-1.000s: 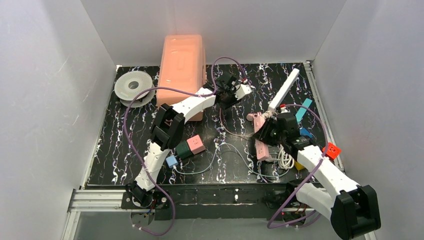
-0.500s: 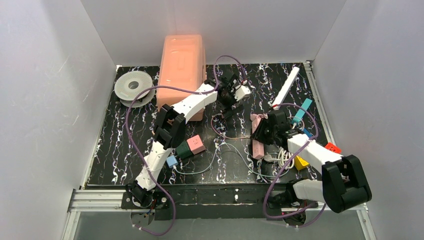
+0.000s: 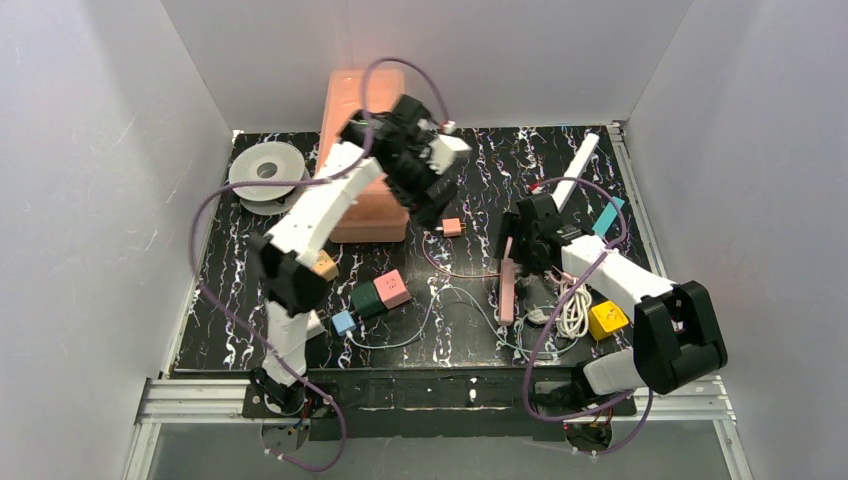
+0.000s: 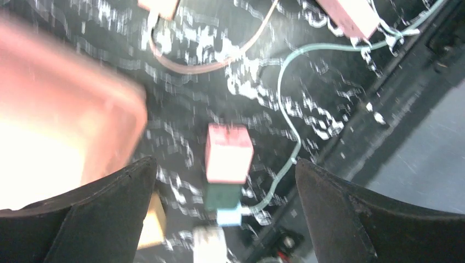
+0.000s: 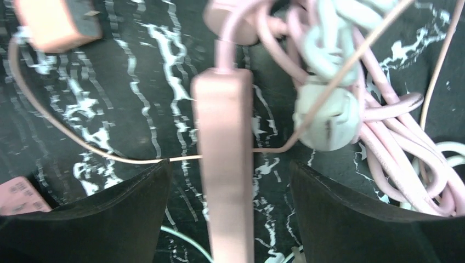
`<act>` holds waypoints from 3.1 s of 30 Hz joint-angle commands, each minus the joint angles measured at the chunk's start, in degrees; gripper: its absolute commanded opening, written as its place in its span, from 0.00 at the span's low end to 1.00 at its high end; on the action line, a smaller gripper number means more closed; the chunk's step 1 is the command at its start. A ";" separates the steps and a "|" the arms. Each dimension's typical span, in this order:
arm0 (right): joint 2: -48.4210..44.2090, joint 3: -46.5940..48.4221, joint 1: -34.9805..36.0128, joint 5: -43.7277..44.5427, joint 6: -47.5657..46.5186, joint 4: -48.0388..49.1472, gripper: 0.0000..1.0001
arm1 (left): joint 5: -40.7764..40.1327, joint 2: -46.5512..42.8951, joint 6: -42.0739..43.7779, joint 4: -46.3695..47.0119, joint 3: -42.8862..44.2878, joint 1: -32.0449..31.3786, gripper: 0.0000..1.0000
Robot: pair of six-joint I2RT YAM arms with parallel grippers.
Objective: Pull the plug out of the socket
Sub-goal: Place the plug at the center of the board, then remove the plug from the socket.
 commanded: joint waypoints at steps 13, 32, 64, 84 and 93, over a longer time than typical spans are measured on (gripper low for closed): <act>-22.94 16.63 23.97 5.61 -14.49 -13.64 0.85 | 5.75 -46.93 2.32 -0.89 -48.42 16.90 0.98; 15.31 32.94 33.41 -26.39 -66.08 -6.10 0.91 | -1.54 -63.80 2.97 2.88 -55.02 18.94 0.99; 33.24 34.36 37.07 -23.88 -68.32 -4.16 0.87 | 4.16 -77.53 3.79 10.87 -56.07 18.97 1.00; 19.24 18.95 37.16 -15.89 -52.15 12.93 0.01 | 7.40 -79.37 7.99 11.80 -56.51 18.97 1.00; 1.39 25.64 37.07 -18.83 -41.59 -6.45 0.01 | 15.88 -83.15 13.62 14.32 -57.80 18.97 1.00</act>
